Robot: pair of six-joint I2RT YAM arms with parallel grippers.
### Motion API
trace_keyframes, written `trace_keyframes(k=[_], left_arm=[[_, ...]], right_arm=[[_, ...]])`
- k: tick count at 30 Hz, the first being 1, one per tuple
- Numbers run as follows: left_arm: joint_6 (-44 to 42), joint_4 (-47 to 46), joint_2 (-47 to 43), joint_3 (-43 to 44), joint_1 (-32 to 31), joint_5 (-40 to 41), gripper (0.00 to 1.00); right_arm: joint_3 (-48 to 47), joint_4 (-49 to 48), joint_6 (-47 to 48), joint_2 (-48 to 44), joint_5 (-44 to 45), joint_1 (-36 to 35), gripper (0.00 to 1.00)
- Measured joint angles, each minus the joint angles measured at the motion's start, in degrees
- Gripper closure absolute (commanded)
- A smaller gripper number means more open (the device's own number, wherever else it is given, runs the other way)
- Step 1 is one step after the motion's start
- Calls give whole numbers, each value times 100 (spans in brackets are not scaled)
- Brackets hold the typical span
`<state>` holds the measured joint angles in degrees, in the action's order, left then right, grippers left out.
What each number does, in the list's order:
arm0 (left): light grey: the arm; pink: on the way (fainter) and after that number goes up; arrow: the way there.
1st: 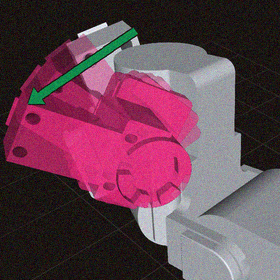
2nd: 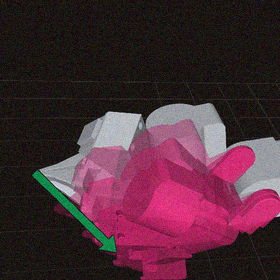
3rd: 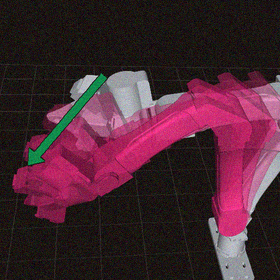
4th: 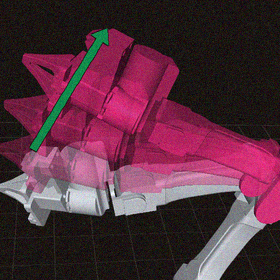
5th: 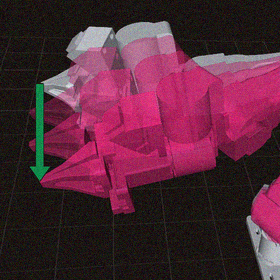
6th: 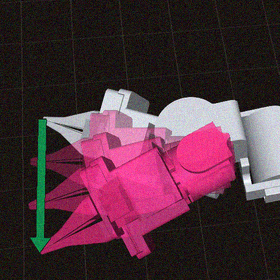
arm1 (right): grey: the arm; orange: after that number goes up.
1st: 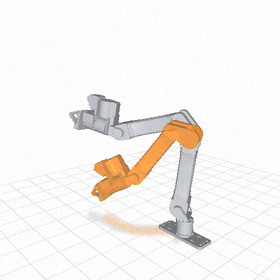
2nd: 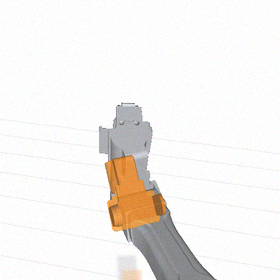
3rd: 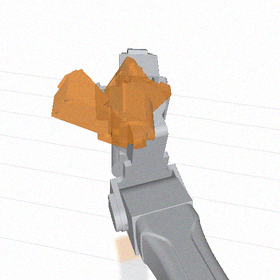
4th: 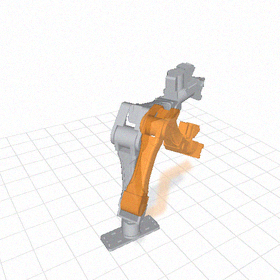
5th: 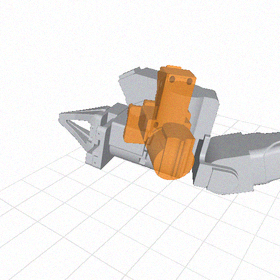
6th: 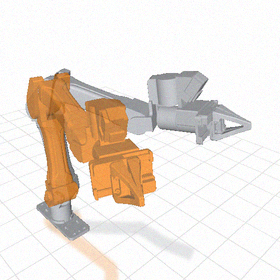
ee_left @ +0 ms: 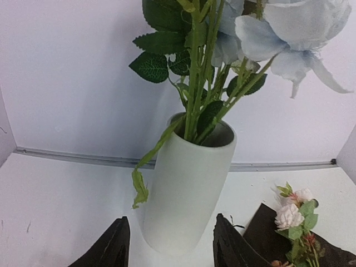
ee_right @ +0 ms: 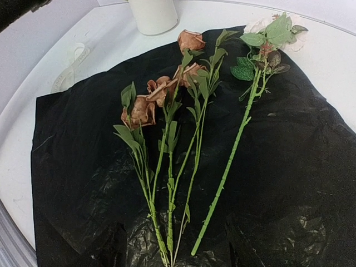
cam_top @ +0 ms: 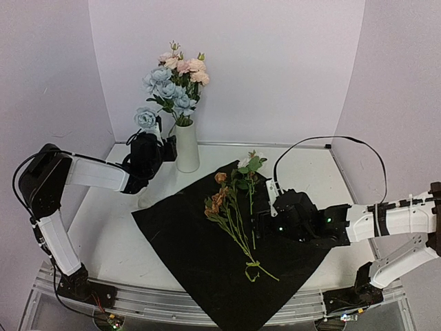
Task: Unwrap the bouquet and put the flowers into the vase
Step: Insert the fake flower into the vase, then pick up the fake flower from the wrapping paper.
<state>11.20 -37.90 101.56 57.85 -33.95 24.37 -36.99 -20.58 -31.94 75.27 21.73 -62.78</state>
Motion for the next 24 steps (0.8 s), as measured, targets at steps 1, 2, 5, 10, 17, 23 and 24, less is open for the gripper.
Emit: trace_keyframes(k=[1,2,5,10,17,23,24], left_arm=[[93,41,-98,-117,0,-55,46],[173,63,-184,-229,0,-129,46],[415,172,-381,-520,0,-348,43],[725,391,-717,-1018,0,-595,41],[1291,732,-1439,-1808,0,-984,40],[2134,1080,-1871,-2182,0,-1676,44],[2306,1126,-1899,-2221,0,-1830,44]], right_arm=[[-17,0,-16,51,-19,0,38],[-29,0,-29,92,-36,0,38],[-67,2,-62,202,-96,0,39],[-155,-2,-88,336,-215,0,39],[-166,3,-93,414,-338,0,39],[-252,207,-86,465,-264,2,42],[-312,262,-85,498,-249,9,42]])
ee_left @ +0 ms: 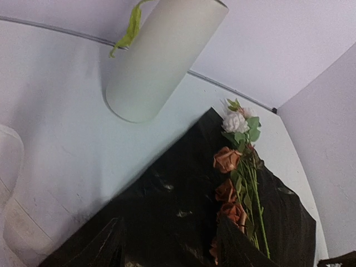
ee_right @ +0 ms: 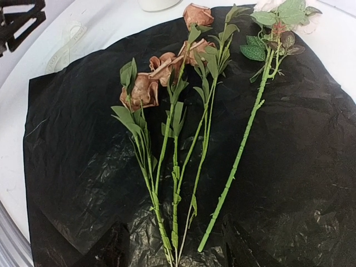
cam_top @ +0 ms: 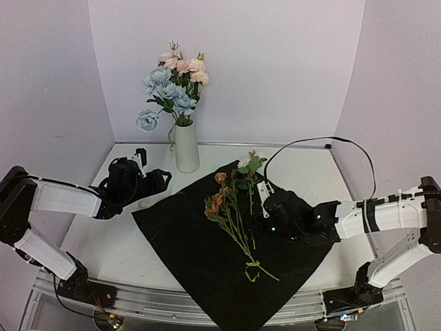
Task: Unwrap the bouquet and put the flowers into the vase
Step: Pick up the fake flower from the wrapping paper.
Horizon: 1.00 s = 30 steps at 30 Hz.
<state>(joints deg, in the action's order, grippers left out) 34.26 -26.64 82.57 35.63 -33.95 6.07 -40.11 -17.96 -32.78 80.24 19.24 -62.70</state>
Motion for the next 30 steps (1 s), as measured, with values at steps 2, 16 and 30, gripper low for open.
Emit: trace_keyframes(k=[2,16,30], left_arm=[[378,65,-13,-68,-2,-331,44],[2262,182,535,-275,-1288,-1302,43],[2483,266,1011,-85,-1587,-1410,44]], right_arm=[[-137,58,1,105,10,6,42],[-408,340,-167,1144,-640,112,44],[-414,322,-296,1788,-1169,112,53]])
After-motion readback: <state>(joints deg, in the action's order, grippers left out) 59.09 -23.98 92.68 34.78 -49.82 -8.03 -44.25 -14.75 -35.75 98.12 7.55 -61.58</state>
